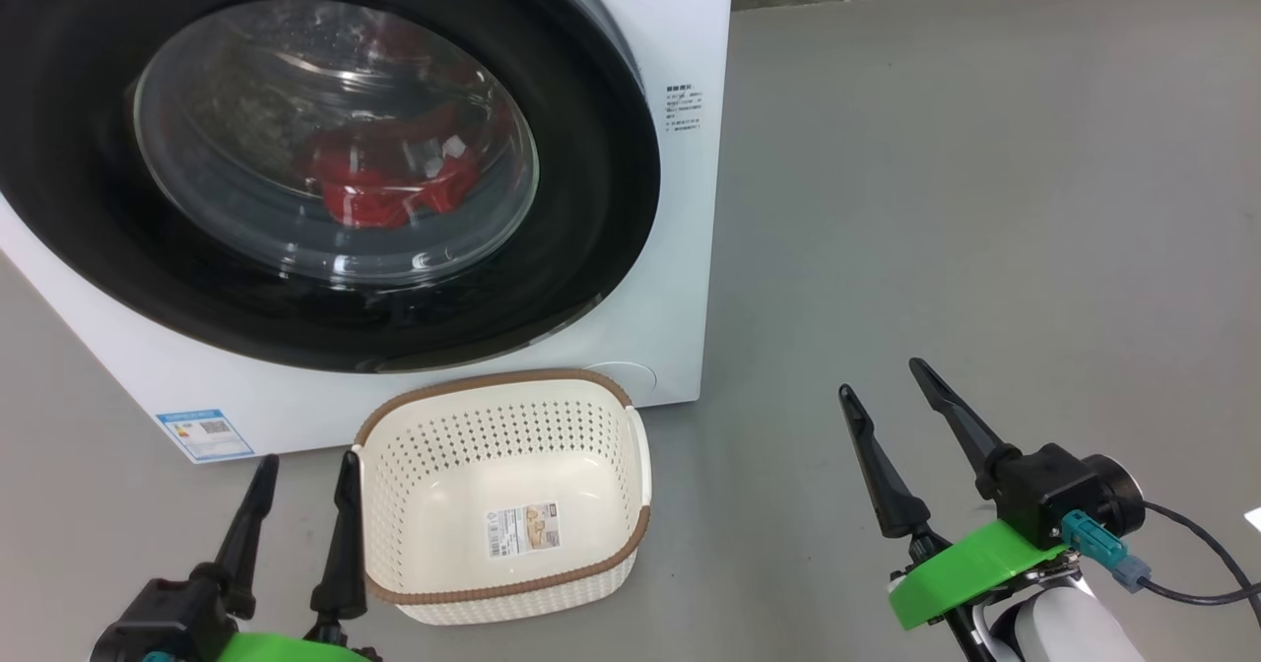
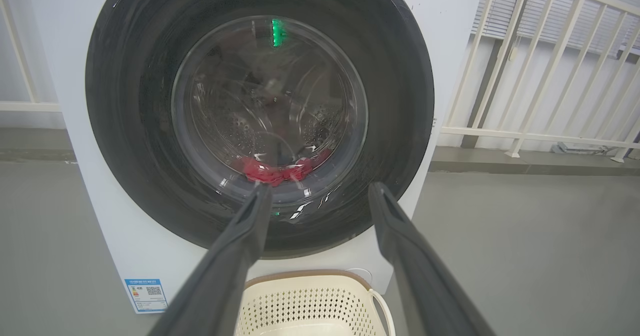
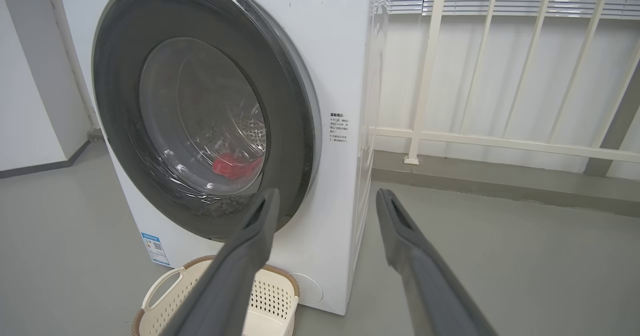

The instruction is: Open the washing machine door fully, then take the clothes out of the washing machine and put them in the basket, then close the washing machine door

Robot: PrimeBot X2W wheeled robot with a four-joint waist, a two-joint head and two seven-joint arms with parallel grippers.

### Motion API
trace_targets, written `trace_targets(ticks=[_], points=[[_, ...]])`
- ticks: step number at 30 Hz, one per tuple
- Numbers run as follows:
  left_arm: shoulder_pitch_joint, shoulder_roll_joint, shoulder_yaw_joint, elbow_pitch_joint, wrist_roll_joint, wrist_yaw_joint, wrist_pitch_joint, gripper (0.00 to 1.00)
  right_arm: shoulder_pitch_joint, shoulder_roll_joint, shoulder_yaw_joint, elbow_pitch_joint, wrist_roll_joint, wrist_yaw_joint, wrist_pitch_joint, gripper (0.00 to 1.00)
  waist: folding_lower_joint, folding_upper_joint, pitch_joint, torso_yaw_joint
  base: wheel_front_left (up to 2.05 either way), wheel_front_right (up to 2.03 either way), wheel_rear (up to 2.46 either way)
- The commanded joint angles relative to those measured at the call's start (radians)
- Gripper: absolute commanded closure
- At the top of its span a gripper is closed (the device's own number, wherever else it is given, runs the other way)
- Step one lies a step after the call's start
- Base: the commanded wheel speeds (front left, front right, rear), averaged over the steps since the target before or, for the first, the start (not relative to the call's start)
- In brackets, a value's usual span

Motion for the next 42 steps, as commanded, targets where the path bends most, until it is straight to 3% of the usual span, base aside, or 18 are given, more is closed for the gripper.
trace_targets(ticks=[1,8,9,10,14,24,31,42], points=[[-0.027,0.018,0.029,-0.027,0.004,0.005,-0.009,0.00,-0.037,-0.002,0.023,-0.021,0.006,0.000,-0.006,0.00,0.0000,0.0000,0.001,0.000,0.00,0.00,0.00],[-0.029,0.018,0.026,-0.029,0.008,0.005,-0.009,0.00,-0.045,-0.002,0.021,-0.018,0.039,0.000,-0.006,0.00,0.0000,0.0000,0.014,0.008,0.00,0.00,0.00],[-0.031,0.018,0.025,-0.029,0.008,0.004,-0.009,0.00,-0.047,-0.002,0.019,-0.018,0.041,0.000,-0.006,0.13,0.0000,0.0000,0.017,0.010,0.00,0.00,0.00],[-0.032,0.018,0.024,-0.030,0.008,0.004,-0.009,0.00,-0.049,-0.002,0.017,-0.019,0.042,0.000,-0.006,0.51,0.0000,0.0000,0.021,0.012,0.00,0.00,0.00],[-0.045,0.018,0.017,-0.041,0.004,0.003,-0.009,0.00,-0.062,-0.002,0.000,-0.025,0.059,0.000,-0.006,1.00,0.0000,0.0000,0.053,0.024,0.00,0.00,0.00],[-0.100,0.018,0.005,-0.105,-0.021,0.006,-0.009,0.00,-0.160,-0.002,-0.033,-0.013,0.197,0.000,-0.006,1.00,0.0000,0.0000,0.156,0.059,0.00,0.00,0.00],[-0.132,0.018,-0.006,-0.120,-0.024,0.004,-0.009,0.00,-0.286,-0.002,-0.010,0.041,0.446,0.000,-0.006,1.00,0.0000,0.0000,0.221,0.083,0.00,0.00,0.00],[-0.175,0.018,-0.024,-0.151,-0.043,0.008,-0.009,0.00,-0.503,-0.013,0.037,0.144,0.686,0.000,-0.006,1.00,0.0000,0.0000,0.322,0.123,0.00,0.00,0.00]])
